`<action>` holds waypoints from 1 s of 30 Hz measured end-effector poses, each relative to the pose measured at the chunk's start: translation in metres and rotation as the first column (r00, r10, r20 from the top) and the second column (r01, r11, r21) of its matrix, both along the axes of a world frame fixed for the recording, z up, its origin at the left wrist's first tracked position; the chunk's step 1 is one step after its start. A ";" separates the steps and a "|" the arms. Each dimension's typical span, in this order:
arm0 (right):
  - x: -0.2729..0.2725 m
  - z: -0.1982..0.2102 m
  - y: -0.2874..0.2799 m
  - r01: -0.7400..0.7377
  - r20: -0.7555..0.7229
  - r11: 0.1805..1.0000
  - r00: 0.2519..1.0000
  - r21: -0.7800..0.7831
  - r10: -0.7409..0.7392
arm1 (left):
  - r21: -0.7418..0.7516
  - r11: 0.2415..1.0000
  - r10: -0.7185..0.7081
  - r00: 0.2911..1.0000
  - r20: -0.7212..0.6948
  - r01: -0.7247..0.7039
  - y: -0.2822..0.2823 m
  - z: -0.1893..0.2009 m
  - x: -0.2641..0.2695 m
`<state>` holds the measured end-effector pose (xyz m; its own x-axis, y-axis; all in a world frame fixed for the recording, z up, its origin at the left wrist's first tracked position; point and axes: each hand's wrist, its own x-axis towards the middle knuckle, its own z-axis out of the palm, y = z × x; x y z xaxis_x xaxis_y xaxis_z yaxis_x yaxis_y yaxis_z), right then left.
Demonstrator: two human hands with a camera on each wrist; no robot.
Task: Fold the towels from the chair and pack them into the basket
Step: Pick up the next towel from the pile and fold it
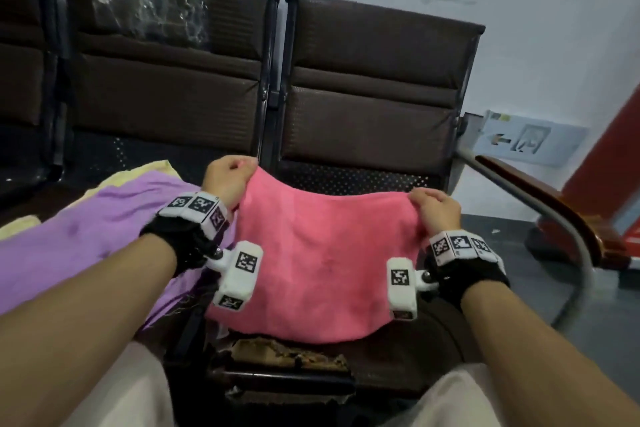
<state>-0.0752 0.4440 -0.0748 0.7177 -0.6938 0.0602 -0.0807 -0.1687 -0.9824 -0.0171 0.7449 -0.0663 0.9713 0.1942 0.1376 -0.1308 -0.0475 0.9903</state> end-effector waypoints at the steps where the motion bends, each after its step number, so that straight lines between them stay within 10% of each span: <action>1: 0.002 -0.007 0.006 -0.050 0.019 0.997 0.999 0.053 0.049 | -0.060 0.998 -0.016 1.000 -0.009 0.015 -0.007 -0.005 0.000; 12: 0.008 0.014 0.065 -0.641 0.272 0.708 0.768 0.297 0.580 | -0.127 0.967 -0.224 0.975 -0.004 0.221 -0.052 -0.007 -0.012; 16: 0.009 -0.012 0.063 -0.623 -0.054 0.782 0.781 -0.005 0.622 | -0.099 0.939 -0.340 0.932 -0.124 0.329 -0.054 -0.018 -0.013; 21: 0.009 -0.018 0.057 -0.560 -0.210 0.584 0.802 -0.588 0.558 | 0.037 0.917 -0.390 0.913 -0.119 0.397 -0.050 -0.030 -0.012; 25: 0.014 -0.012 0.072 -0.638 0.061 0.666 0.703 -0.387 0.709 | 0.086 0.901 -0.418 0.903 -0.096 0.426 -0.049 -0.032 -0.014; 30: 0.024 -0.027 0.081 -0.648 -0.100 0.607 0.717 -0.459 0.690 | 0.075 0.887 -0.447 0.887 -0.118 0.457 -0.051 -0.033 -0.019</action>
<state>-0.0513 0.5247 -0.1018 0.9491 0.0972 0.2995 0.3025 -0.5454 -0.7817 -0.0363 0.6935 -0.0990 0.9599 -0.2782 0.0356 -0.0667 -0.1030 0.9924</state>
